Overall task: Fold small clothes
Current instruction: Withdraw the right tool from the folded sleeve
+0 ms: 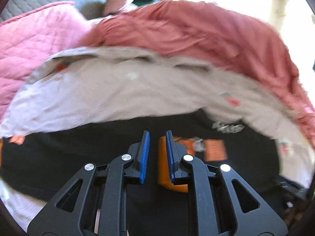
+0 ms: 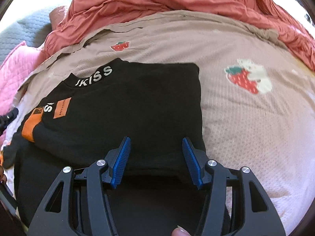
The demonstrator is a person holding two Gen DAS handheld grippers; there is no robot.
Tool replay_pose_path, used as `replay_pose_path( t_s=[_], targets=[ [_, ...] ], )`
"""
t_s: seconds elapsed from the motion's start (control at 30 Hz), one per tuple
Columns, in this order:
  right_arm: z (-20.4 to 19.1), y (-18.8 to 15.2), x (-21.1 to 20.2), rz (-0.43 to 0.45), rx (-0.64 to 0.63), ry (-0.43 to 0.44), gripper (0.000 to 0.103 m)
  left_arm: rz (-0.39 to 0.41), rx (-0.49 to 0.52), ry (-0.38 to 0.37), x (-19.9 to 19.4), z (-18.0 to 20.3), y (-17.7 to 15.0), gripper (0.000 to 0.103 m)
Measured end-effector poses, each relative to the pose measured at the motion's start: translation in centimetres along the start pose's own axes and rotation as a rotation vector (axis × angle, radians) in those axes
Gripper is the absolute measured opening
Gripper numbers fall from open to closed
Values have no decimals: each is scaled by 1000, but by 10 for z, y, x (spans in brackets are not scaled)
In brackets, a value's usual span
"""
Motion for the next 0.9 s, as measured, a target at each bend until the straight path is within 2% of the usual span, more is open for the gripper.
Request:
replay_pose_path(
  t_s=[0.07,0.13,0.23,0.27,0.33,0.37,0.6,0.7,0.77,0.9],
  targets=[
    [1,-3,0,10,6,5,53,-7,32,-63,-1,17,-2,10],
    [1,-4,-1,11,9,6,53,-38,93,-88,5,33,-8,13],
    [1,-6,-2,9,9,4,53,-133,170,-69,29,48,-23,22],
    [1,-6,-2,9,9,4,53,-178,183,-55,40,47,-29,30],
    [2,-7,-3,10,14,5,53,-264,184,0,62,36,-41,34],
    [2,-7,-3,9,14,6,53,-284,164,-15,67,28,-43,35],
    [3,-8,-9,2,4,10,54,-286,110,-68,60,20,-39,35],
    [3,-4,-22,41,19,30,68,-249,74,-70,50,14,-30,41],
    [1,0,-24,56,17,22,69,-215,60,-66,42,11,-25,43],
    [-5,12,-14,38,13,14,69,-171,16,-114,34,6,-19,48]
  ],
)
Point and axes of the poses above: each gripper's, at about its wrist camera, not at the fingertips, and x roughly the way its jaws point, z to its right, y to its top, the point moved 1 cm from there along x, roughly the way its jaws point, and after that the axes turned 4 degrees about -y, right-handed, at the moved point
